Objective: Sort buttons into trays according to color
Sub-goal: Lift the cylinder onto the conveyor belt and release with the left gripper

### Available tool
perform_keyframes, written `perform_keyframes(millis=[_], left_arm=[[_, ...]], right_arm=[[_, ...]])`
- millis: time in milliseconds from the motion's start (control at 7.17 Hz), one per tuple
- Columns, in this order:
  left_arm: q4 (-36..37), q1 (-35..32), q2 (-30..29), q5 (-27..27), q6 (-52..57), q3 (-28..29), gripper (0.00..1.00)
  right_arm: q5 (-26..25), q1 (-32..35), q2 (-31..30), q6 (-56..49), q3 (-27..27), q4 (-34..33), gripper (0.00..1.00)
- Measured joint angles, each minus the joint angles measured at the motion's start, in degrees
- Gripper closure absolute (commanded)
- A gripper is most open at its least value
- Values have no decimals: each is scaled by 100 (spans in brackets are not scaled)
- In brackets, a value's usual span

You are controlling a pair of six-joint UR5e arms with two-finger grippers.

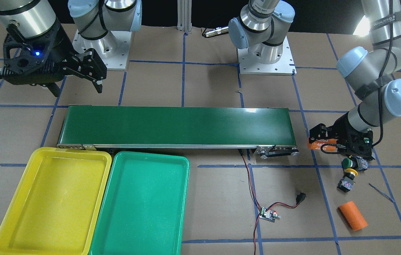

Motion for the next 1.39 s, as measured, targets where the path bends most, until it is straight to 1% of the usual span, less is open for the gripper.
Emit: perform_keyframes(millis=[279,418,558,697,837,1116,1395], left_arm=[[-476,-470,519,-118,-610,-53,80],[-597,-785,603,-181,-1033,-77,80],[-623,-1115,600,-206,-1405,-152,71],[-567,-1316,583,-208,-1592,-317,14],[-373,-1398,561,-206,-1661,-520,0],[26,-1406,594,-219,-1704,-667,0],[-203,-1115,604,-245,-1693,-333,0]], right_arm=[[0,-3,0,3,0,1,0],[-2,-4,0,2,0,8,0],[-6,-6,1,-3,0,13,0],[-6,-8,6,-4,0,12,0],[-3,-8,6,-5,3,11,0],[-6,-8,1,-6,4,11,0],[-7,-1,1,-6,8,12,0]])
